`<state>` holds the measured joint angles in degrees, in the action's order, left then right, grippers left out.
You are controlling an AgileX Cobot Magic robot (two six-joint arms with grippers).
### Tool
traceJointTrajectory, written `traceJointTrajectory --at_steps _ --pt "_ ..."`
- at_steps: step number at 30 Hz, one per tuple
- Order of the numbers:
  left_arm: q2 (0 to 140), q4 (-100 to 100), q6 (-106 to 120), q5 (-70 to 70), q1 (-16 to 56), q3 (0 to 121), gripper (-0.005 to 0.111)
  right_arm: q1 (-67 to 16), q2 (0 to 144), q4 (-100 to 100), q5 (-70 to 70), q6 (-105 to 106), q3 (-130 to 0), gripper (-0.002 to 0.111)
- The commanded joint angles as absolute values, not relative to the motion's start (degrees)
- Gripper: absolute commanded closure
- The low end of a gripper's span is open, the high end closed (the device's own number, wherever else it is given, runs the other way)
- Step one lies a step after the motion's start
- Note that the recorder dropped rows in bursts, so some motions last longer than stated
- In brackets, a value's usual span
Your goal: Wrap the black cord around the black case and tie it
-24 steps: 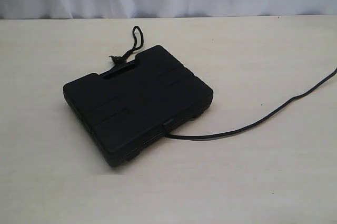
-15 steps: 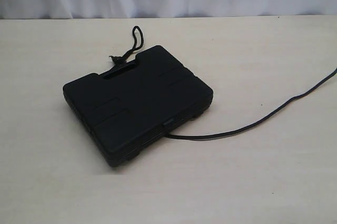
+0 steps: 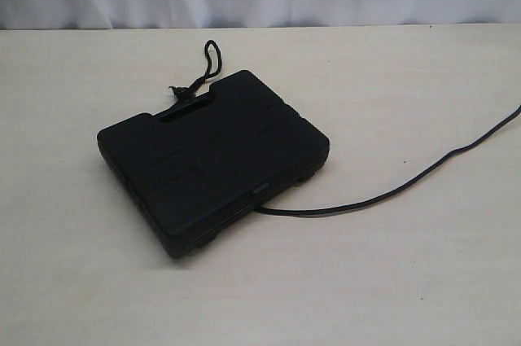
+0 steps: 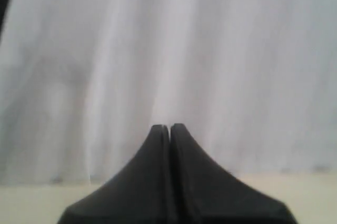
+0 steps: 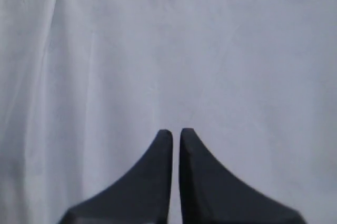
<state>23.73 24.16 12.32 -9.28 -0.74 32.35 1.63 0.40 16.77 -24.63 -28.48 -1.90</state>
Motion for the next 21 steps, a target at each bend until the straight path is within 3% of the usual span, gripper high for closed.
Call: traceJointTrajectory --at_steps 1,4,9,13,17,21 --pt "45.1 20.6 13.8 -32.0 -0.7 47.1 0.107 1.8 5.6 31.1 -11.6 -46.9 -8.7 0.104" --pt "56.0 20.6 13.7 -37.3 -0.7 55.0 0.107 1.8 11.8 40.6 -8.1 -63.8 -14.0 0.104" --pt "67.9 25.4 13.7 -36.1 -0.7 63.4 0.107 1.8 19.2 51.4 -19.2 -78.1 -18.9 0.104" --pt "72.1 30.4 13.7 -31.0 -0.7 65.1 0.107 1.8 20.6 51.6 -30.4 -79.7 -19.3 0.104" --pt "74.2 30.7 13.7 -22.0 -0.7 65.1 0.107 1.8 22.0 45.0 -28.8 -78.2 -19.7 0.104" --pt "78.0 30.7 21.3 -22.7 -0.7 66.8 0.107 1.8 30.5 72.7 -24.5 -93.6 -25.4 0.104"
